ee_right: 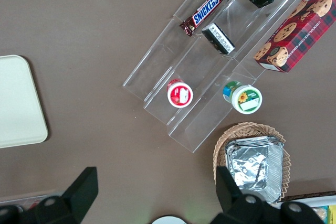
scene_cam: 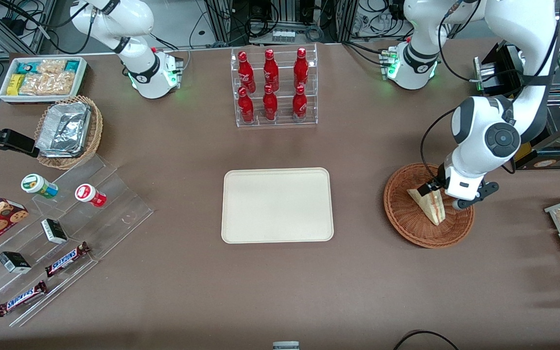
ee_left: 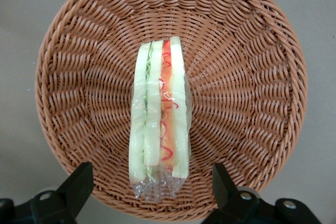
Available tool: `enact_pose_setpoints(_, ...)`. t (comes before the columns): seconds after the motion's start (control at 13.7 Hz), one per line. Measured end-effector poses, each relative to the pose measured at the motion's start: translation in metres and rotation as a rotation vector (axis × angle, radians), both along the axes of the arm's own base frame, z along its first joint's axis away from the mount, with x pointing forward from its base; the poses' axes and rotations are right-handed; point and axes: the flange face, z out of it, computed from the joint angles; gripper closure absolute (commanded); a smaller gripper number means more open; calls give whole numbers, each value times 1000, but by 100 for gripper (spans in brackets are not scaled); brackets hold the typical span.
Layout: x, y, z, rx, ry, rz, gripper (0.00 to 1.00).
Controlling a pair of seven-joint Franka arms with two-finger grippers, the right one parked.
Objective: Place sandwich from basket to tray
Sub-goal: 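Lower the left gripper around the sandwich and close it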
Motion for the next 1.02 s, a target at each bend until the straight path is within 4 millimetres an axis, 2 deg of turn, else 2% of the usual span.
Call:
enact_pose_setpoints(0.29,-8,-1,-18,-9,-45,-1,1)
enact_pose_setpoints(0.36,-9,-1,-23,-11,-47,0,5)
enact_pose_setpoints(0.44,-9,-1,-29,-12,-50,0,17)
enact_pose_setpoints(0.58,-9,0,-41,-16,-54,3,88)
enact_pose_setpoints(0.66,-9,0,-46,-17,-54,7,100)
enact_pose_setpoints(0.8,-10,2,-49,-16,-53,15,100)
enact_pose_setpoints(1.02,-10,5,-42,-11,-54,16,100)
